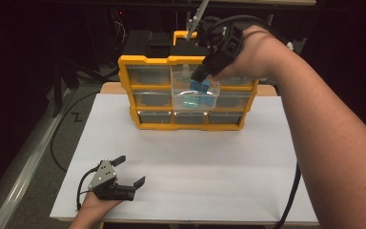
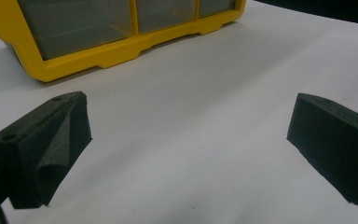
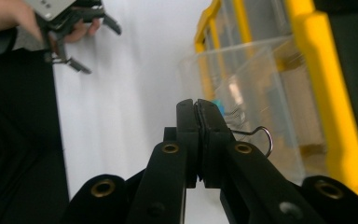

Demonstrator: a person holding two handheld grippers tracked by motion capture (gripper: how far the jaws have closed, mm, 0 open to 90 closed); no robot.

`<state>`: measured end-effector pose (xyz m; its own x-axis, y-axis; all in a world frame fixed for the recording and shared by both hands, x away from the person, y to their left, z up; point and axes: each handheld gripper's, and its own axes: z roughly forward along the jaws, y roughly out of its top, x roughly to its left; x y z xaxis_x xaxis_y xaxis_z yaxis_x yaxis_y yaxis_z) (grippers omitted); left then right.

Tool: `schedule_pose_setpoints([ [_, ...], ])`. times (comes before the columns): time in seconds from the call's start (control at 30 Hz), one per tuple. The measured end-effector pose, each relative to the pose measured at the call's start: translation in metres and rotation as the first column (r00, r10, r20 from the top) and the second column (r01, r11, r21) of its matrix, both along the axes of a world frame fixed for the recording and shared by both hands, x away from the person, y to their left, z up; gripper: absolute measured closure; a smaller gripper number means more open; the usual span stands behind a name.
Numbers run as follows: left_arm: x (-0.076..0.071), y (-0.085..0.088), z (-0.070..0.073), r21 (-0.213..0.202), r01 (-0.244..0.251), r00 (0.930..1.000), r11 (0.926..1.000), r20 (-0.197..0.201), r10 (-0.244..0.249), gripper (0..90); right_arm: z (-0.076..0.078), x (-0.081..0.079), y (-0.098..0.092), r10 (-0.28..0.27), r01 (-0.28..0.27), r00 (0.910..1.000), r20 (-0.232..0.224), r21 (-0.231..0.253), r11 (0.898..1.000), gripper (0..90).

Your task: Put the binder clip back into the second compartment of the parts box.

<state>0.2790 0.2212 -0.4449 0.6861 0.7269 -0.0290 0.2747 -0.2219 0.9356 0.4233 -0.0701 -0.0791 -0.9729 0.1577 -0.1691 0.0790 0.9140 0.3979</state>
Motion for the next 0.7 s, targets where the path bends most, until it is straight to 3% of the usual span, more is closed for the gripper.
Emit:
schedule_pose_setpoints([
  [0.17,0.000,0.001,0.000,-0.005,-0.001,1.0000,1.0000,0.002,0.001,0.8,-0.002,0.014,0.010,-0.010,0.010,0.9997,0.022,0.018,1.000,90.0],
  [0.37,0.001,0.002,0.000,-0.002,0.001,1.0000,1.0000,-0.001,-0.001,0.8,-0.012,0.022,0.017,-0.006,0.006,1.0000,0.007,-0.005,1.000,89.4],
  [0.43,0.001,0.001,0.000,-0.002,0.001,1.0000,1.0000,0.000,-0.001,0.8,-0.013,0.023,0.017,-0.017,0.017,0.9994,-0.031,0.007,1.000,69.6],
  [0.5,0.001,0.001,0.000,-0.002,0.001,1.0000,1.0000,0.000,-0.001,0.8,-0.012,0.021,0.016,-0.033,0.033,0.9994,0.007,-0.001,0.999,56.0],
  [0.7,0.002,0.000,-0.001,0.008,0.006,1.0000,0.9999,-0.005,-0.006,0.8,-0.008,0.004,-0.007,-0.073,0.073,0.9973,-0.005,0.017,0.997,44.4],
])
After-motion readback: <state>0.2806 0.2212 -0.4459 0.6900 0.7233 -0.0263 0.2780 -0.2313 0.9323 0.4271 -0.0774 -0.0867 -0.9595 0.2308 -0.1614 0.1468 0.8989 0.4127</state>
